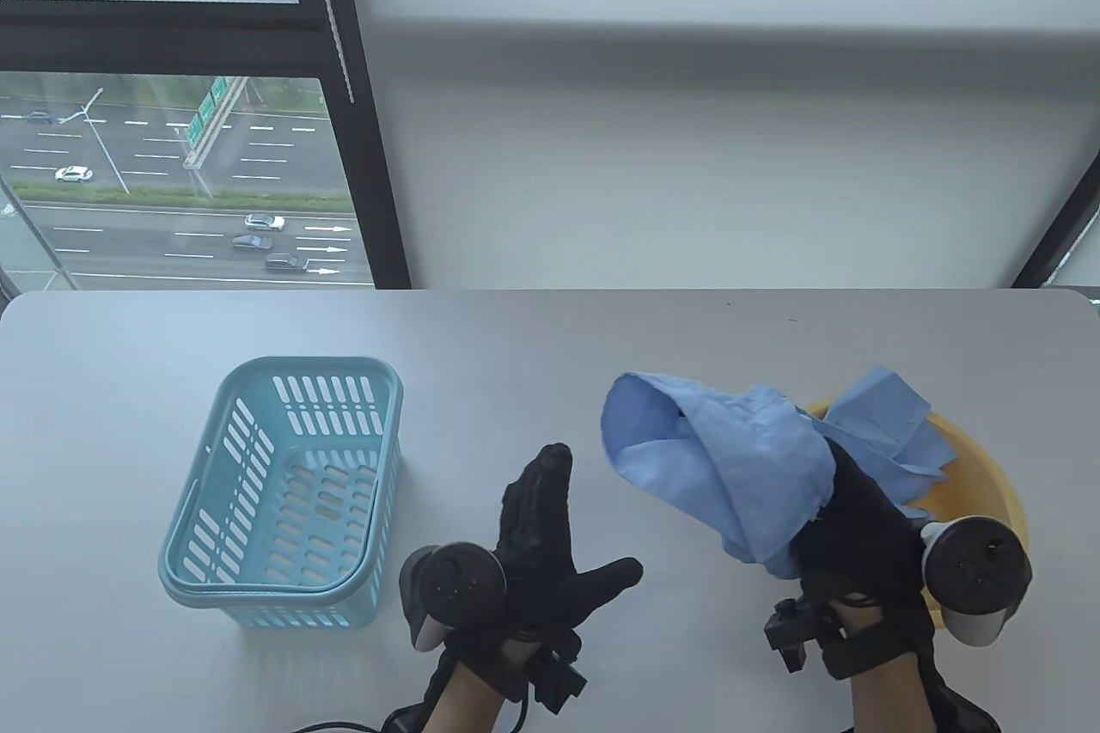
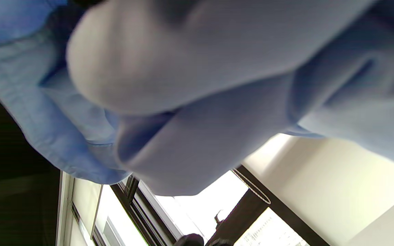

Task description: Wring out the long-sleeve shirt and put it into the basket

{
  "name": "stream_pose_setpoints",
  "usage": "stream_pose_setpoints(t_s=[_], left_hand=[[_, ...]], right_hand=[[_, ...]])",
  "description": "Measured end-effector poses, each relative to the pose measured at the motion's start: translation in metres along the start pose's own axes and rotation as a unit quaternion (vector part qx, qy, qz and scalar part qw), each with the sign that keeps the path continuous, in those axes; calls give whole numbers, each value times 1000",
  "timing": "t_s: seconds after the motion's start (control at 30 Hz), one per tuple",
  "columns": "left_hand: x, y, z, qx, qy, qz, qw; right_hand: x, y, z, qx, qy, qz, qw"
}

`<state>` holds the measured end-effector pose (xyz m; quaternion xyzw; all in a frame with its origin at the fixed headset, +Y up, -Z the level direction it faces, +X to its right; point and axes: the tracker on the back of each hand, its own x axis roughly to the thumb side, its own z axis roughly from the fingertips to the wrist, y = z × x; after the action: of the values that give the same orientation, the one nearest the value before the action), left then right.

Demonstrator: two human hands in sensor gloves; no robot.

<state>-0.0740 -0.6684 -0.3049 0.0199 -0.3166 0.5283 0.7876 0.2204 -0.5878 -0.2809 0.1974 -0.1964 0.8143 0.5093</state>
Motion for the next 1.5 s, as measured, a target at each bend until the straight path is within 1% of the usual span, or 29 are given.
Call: stream_pose_setpoints(t_s=[0.03,0.07,0.1,0.13,0.17,0.2,0.23,0.3,0.33,0.37,0.4,0.43,0.5,0.53,0.57,0.6,0.63,0.67,0.7,0.73,0.77,0.87,0.93,1.03,1.13,1.23,1.3,1.4,1.5], left_hand=[[0,-6,-7,-27,3,16,1000],[1,-15,-16,-55,0,12,998],[2,-23,-23,-68,-7,-4,998],[3,-27,-26,-60,-19,-14,998],[3,-32,-31,-12,-38,-9,999],[2,-34,-33,23,-40,6,999],[-2,-35,-35,56,-34,31,997],[-11,-33,-37,93,-11,87,992],[-13,-33,-38,98,-7,103,990],[-17,-31,-39,97,2,132,986],[-19,-30,-38,94,7,144,985],[-20,-29,-38,97,8,152,984],[-22,-26,-37,111,13,162,980],[-23,-25,-37,116,16,168,979],[-25,-24,-37,119,18,177,977],[-25,-24,-37,120,18,185,975],[-26,-24,-37,123,19,196,973],[-26,-24,-36,129,19,205,970],[-26,-24,-36,131,19,210,969],[-25,-25,-35,128,15,217,968],[-24,-25,-35,125,12,222,967],[-18,-28,-34,111,-1,226,968],[-12,-30,-34,107,-9,216,970],[-8,-31,-34,103,-17,203,974],[-6,-28,-32,109,-24,210,971],[0,-18,-29,136,-38,234,962],[8,-9,-26,151,-54,247,956],[27,14,-18,172,-94,257,946],[45,37,-7,201,-133,258,936]], right_hand=[[0,6,0,9,-2,-1,1000],[0,15,0,31,-1,-2,1000],[0,23,1,48,-2,-2,999],[-1,29,2,60,-3,-1,998],[-4,35,3,86,-11,-2,996],[-6,35,5,104,-19,-9,994],[-11,32,7,120,-30,-34,992],[-20,18,11,125,-41,-103,986],[-22,15,12,125,-38,-115,985],[-28,2,15,119,-30,-137,983],[-31,-8,17,111,-32,-134,984],[-34,-18,19,102,-33,-111,988],[-39,-36,23,92,-36,-26,995],[-42,-42,23,102,-21,49,993],[-48,-43,23,144,21,142,979],[-52,-42,22,174,51,191,965],[-60,-36,22,217,115,268,932],[-68,-30,20,232,149,326,904],[-73,-27,19,238,167,361,886],[-80,-23,17,242,196,411,857],[-86,-21,16,242,209,423,848],[-102,-13,10,225,234,401,857],[-109,-9,6,186,248,398,863],[-109,-7,3,142,238,411,868],[-95,-16,4,57,215,427,876],[-69,-25,9,-58,150,441,883],[-48,-27,10,-96,103,455,879],[-10,-25,12,-153,30,461,873],[23,-19,14,-180,-21,450,875]])
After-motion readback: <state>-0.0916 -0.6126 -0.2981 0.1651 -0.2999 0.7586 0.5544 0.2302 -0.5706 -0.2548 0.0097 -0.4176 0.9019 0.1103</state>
